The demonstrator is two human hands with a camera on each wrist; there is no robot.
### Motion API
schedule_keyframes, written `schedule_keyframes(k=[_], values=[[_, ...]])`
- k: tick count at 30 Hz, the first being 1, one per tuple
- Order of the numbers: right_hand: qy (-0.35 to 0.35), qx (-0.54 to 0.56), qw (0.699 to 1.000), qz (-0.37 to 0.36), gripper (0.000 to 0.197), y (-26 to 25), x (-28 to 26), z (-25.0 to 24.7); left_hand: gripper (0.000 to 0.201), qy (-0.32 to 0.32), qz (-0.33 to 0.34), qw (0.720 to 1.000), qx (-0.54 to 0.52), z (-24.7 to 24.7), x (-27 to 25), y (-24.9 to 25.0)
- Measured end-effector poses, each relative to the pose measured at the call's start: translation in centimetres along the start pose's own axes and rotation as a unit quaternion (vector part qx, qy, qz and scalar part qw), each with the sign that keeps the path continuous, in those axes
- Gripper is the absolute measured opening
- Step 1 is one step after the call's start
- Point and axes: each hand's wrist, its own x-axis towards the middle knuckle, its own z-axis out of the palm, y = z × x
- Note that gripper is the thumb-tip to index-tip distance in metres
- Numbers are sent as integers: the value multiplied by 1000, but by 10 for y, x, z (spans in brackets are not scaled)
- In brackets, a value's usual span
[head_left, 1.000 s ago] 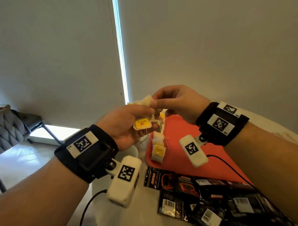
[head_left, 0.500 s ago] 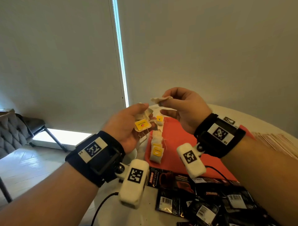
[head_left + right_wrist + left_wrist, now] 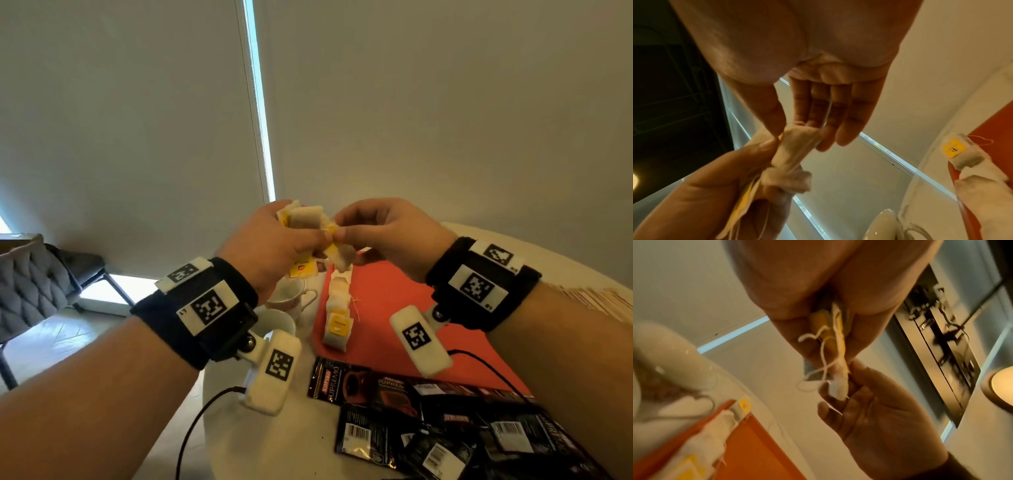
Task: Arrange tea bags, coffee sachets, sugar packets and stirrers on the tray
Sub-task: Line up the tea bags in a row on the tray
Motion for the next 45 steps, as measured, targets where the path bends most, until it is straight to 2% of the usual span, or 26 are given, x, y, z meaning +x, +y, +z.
schedule_keyframes(k=[3, 7, 9, 13, 17, 21, 25, 27, 30, 34, 41, 45], values=[[1, 18, 1000, 23, 7, 1, 1, -6, 19, 13, -16, 999, -46, -4, 7, 0], [59, 136, 988, -39, 10, -2, 2, -11, 29, 71, -78, 980, -170, -9, 14, -6], [75, 135, 987, -53, 9, -3, 3, -11, 35, 80, -81, 978, -176, -9, 17, -10], [66, 159, 985, -24, 7, -5, 8, -9, 49, 79, -51, 978, -185, -5, 19, -7], [75, 134, 988, -19, 7, -5, 14, -4, 68, 56, -24, 989, -132, 2, 26, -3], [63, 141, 988, 1, 16, 3, 21, -3, 54, 90, -27, 994, -63, 4, 41, -9], [62, 140, 988, 37, 28, 22, 33, -6, 48, 100, -69, 990, -76, 2, 53, -21], [103, 118, 984, 80, 26, 39, 43, -9, 45, 104, -85, 985, -105, -2, 57, -28], [162, 115, 964, 176, 22, 72, 57, -15, 42, 107, -101, 978, -149, -8, 62, -34], [175, 90, 943, 268, 20, 110, 69, -15, 45, 108, -105, 973, -177, -17, 65, -37], [148, 45, 936, 316, 18, 135, 85, -6, 30, 88, -103, 976, -172, -24, 68, -41], [143, 51, 935, 322, 17, 138, 90, -4, 32, 90, -105, 975, -173, -27, 69, -45]])
